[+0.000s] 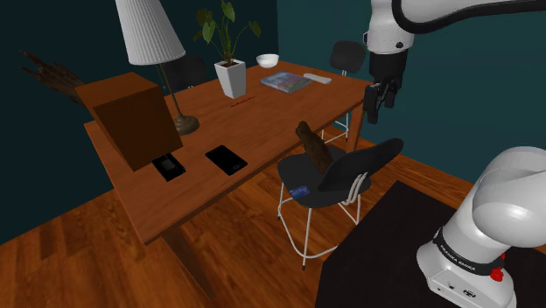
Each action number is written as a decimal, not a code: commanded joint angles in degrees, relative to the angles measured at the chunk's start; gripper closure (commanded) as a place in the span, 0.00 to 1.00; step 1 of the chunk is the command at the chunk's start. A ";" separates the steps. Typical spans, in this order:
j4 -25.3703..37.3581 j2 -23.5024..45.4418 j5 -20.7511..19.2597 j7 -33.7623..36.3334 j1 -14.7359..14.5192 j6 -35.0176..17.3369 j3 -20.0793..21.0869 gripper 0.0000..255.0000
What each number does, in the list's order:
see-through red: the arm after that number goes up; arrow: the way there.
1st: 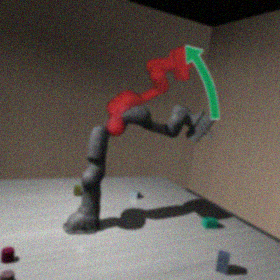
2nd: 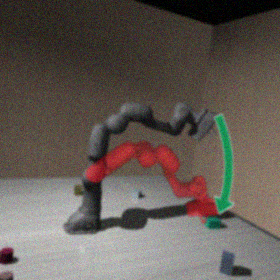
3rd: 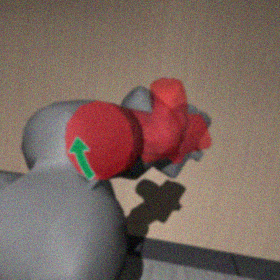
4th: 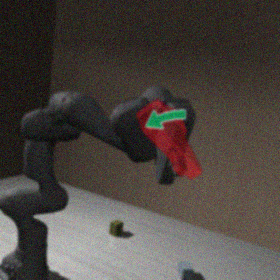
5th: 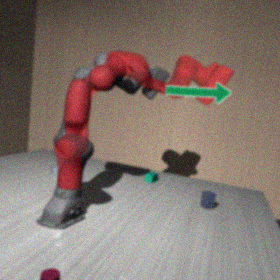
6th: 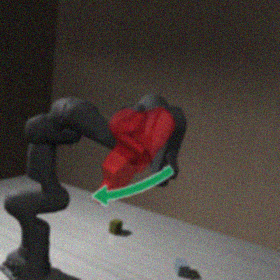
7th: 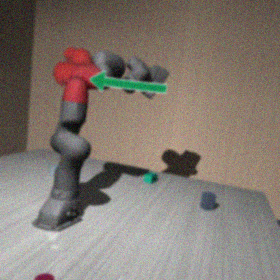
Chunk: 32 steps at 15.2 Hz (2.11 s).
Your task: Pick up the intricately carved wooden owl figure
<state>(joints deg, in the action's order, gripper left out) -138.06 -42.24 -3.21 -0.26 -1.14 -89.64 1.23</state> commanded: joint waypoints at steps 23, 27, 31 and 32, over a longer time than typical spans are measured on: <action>8.77 38.38 -15.32 6.39 4.22 -43.71 1.33 0.00; 14.77 46.35 -19.55 8.92 4.62 -48.03 1.09 0.00; 20.75 53.01 -22.93 10.89 4.48 -50.67 0.49 0.00; 20.52 53.43 -23.26 11.27 4.45 -51.28 0.39 0.00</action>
<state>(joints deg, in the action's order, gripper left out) -117.96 10.34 -25.91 10.58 3.35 -140.27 1.75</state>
